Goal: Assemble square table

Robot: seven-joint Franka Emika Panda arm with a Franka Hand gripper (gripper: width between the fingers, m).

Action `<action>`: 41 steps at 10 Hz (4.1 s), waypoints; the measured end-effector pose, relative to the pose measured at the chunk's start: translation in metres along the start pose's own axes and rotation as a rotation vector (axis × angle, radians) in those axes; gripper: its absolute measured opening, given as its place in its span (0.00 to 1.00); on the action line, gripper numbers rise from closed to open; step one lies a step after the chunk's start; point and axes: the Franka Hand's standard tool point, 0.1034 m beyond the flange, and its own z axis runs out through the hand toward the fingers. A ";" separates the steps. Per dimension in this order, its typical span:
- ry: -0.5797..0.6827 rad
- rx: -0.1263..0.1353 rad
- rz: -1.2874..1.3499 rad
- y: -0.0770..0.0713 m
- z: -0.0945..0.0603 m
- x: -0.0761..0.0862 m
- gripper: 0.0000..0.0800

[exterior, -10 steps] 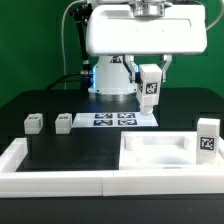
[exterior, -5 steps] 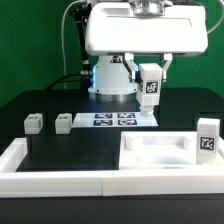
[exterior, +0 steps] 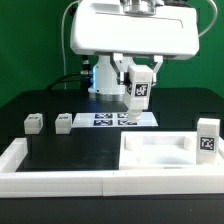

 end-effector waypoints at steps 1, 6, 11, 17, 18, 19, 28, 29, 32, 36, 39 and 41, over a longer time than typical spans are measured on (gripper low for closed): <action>-0.001 0.001 0.000 0.000 0.000 0.000 0.37; -0.009 0.004 0.018 0.001 0.002 -0.002 0.37; -0.080 0.053 0.188 0.012 0.015 0.006 0.37; -0.041 0.025 0.175 0.016 0.026 0.006 0.37; -0.039 0.024 0.175 0.017 0.028 0.008 0.37; 0.004 0.001 0.160 0.022 0.029 0.012 0.37; -0.027 0.014 0.148 0.001 0.049 0.005 0.37; -0.030 0.014 0.146 0.000 0.052 0.003 0.37; -0.030 0.012 0.142 -0.005 0.059 0.001 0.37; -0.031 0.011 0.142 -0.004 0.059 0.000 0.37; -0.018 -0.002 0.127 0.001 0.063 -0.003 0.37; -0.021 -0.005 0.129 0.002 0.067 -0.005 0.37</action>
Offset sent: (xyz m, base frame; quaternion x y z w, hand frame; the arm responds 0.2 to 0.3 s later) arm 0.0000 0.0000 0.0000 0.0000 0.0000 0.0000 1.0000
